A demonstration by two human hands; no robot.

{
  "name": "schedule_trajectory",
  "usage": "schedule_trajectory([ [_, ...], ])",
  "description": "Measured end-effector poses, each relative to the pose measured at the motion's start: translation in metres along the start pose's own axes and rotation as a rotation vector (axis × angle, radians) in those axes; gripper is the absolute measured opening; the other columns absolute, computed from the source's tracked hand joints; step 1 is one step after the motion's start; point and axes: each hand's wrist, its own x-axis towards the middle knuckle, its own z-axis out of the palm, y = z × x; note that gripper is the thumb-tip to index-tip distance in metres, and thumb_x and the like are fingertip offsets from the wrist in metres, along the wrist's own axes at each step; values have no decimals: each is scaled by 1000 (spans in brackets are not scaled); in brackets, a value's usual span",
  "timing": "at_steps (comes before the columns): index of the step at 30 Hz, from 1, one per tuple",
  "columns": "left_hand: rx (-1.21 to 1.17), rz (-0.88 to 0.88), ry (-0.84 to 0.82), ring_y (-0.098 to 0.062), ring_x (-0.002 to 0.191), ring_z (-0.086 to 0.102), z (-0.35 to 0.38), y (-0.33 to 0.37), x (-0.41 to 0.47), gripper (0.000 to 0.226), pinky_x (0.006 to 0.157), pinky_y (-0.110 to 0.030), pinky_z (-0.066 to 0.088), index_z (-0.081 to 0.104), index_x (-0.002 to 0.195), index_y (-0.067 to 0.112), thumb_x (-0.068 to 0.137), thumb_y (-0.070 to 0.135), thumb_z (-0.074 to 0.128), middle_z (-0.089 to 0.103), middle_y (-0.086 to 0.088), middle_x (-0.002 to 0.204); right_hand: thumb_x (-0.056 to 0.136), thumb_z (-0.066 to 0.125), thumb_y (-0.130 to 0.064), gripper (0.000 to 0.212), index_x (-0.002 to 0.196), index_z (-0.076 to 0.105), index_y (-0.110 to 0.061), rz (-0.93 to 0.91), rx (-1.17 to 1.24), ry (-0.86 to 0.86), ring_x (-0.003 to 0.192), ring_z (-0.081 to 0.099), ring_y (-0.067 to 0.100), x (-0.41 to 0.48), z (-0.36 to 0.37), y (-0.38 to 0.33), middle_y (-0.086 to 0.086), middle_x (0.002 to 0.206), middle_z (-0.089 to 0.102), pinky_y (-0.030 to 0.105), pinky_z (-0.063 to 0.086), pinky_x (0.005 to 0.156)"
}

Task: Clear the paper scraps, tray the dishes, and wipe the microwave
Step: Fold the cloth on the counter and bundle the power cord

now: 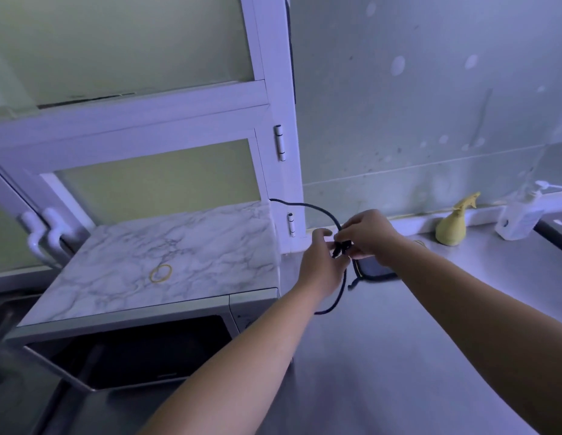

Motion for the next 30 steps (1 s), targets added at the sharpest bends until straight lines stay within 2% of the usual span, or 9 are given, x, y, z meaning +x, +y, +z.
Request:
schedule_trajectory([
  [5,-339,-351,233,-25,79,55,11,3,1,15,63,-28,41,54,98,15,90,26,61,58,-2,92,74,72,-10,7,78,67,-12,-94,-16,211,66,70,31,10,-1,11,8,68,71,52,61,74],
  [7,-653,-700,15,-27,68,55,13,2,-5,40,58,-26,43,62,88,5,91,44,59,63,-9,79,74,71,-12,8,79,66,-15,-125,33,233,72,70,32,12,-1,21,4,72,72,53,61,74],
  [9,-882,-848,-172,-29,90,66,14,-3,-5,73,81,-32,56,65,106,-5,87,64,57,71,-18,99,77,72,-17,10,83,64,-19,-169,71,256,75,70,27,10,3,33,0,80,72,48,60,74],
  [11,-1019,-787,-227,-28,104,64,10,-7,5,84,97,-34,50,59,111,-6,83,72,58,69,-18,108,78,72,-22,12,84,63,-26,-215,128,251,70,69,18,3,9,45,-5,80,72,41,59,60],
  [13,-1106,-719,-246,-23,90,62,4,-3,19,79,88,-28,46,60,105,-3,78,72,63,66,-12,97,80,73,-22,15,84,62,-31,-260,162,226,63,67,16,-6,19,58,-8,74,71,39,56,48],
  [17,-1016,-648,-107,-22,59,64,-2,3,37,47,64,-29,56,58,81,4,81,45,79,64,-11,77,84,72,-12,18,90,60,-25,-318,240,237,72,69,17,-15,44,72,-6,80,72,38,56,61],
  [22,-857,-574,2,-23,63,59,0,-7,41,23,68,-33,53,64,86,3,86,21,78,64,-9,73,76,71,-9,17,82,60,-20,-203,409,132,66,65,9,-16,56,76,-5,80,72,31,45,63],
  [26,-673,-516,62,-24,74,57,2,-9,42,16,68,-32,45,65,89,4,90,19,71,65,-14,86,67,62,-44,37,87,57,-13,-67,420,107,80,67,21,-4,38,62,-2,76,68,37,47,67],
  [30,-486,-443,71,-27,77,67,-3,-7,43,16,76,-34,55,66,80,10,92,20,69,70,-14,89,57,77,-64,71,103,69,-11,151,286,-192,110,63,34,29,22,29,12,115,67,61,49,95],
])
